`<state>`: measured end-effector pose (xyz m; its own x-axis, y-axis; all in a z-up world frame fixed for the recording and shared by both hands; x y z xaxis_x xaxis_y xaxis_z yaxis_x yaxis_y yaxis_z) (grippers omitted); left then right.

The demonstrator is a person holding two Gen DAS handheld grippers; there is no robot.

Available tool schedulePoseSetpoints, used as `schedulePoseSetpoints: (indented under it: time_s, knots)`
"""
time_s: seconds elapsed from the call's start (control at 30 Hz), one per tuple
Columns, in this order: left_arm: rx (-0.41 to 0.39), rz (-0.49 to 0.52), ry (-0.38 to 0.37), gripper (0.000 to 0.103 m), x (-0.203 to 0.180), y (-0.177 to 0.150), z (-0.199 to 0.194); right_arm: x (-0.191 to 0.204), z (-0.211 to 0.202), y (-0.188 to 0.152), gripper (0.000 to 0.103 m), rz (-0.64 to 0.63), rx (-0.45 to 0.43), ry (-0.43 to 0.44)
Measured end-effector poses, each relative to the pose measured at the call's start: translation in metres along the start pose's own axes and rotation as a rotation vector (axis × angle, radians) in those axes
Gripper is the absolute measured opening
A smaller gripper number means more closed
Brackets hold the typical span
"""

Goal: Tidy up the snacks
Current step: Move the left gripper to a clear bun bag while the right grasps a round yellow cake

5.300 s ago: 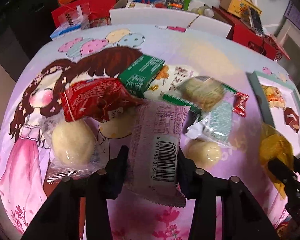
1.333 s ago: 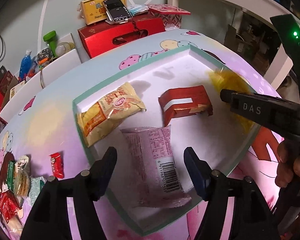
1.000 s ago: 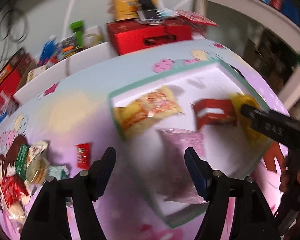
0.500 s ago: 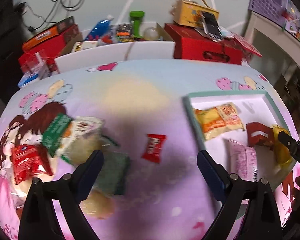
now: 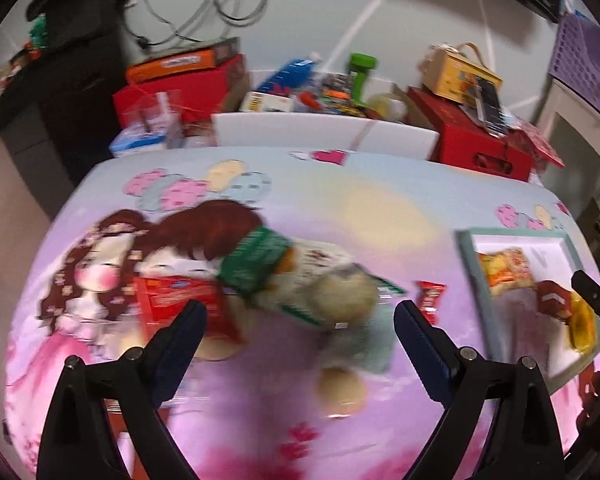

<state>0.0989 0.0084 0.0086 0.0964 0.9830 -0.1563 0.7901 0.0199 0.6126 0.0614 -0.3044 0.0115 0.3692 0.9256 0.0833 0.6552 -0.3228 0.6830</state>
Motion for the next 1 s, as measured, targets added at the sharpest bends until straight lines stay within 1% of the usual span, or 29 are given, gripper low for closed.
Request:
schedulePoseSetpoints:
  time_s: [0.1,0.23,0.37,0.57,0.67,0.83,0.9,1.0]
  knots:
    - [-0.016,-0.035,0.04,0.095,0.023,0.001,-0.011,0.02,0.001,-0.004,0.103,-0.032,0.01,0.028]
    - [-0.038,-0.12,0.073,0.095,0.057,0.0,-0.025,0.047,0.0,-0.013,0.103,-0.09,0.021,0.068]
    - [-0.052,-0.203,0.126,0.095,0.092,-0.005,-0.033,0.077,-0.001,-0.025,0.103,-0.148,0.044,0.121]
    - [-0.059,-0.304,0.144,0.095,0.128,-0.014,-0.042,0.124,-0.003,-0.049,0.103,-0.251,0.078,0.169]
    - [-0.056,-0.333,0.144,0.095,0.137,-0.018,-0.043,0.147,-0.003,-0.063,0.103,-0.3,0.108,0.206]
    - [-0.011,-0.362,0.107,0.095,0.145,-0.024,-0.033,0.179,-0.003,-0.089,0.103,-0.376,0.155,0.245]
    - [0.035,-0.348,0.089,0.095,0.143,-0.027,-0.023,0.188,-0.001,-0.099,0.103,-0.406,0.176,0.248]
    - [0.103,-0.29,0.086,0.095,0.134,-0.031,-0.006,0.199,0.003,-0.114,0.103,-0.447,0.208,0.248]
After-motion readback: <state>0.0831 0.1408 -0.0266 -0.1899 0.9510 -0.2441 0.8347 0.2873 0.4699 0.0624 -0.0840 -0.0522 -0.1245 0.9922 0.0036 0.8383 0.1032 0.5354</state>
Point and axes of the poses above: each gripper's, at about its wrist camera, not at the fingertips, and z roughly the way its jaws point, x to its left, y to its top, the point moved 2 cm from there along z, roughly the way its jaws point, and after that the axes turned 9 degrees about -y, right-handed, at the moved point
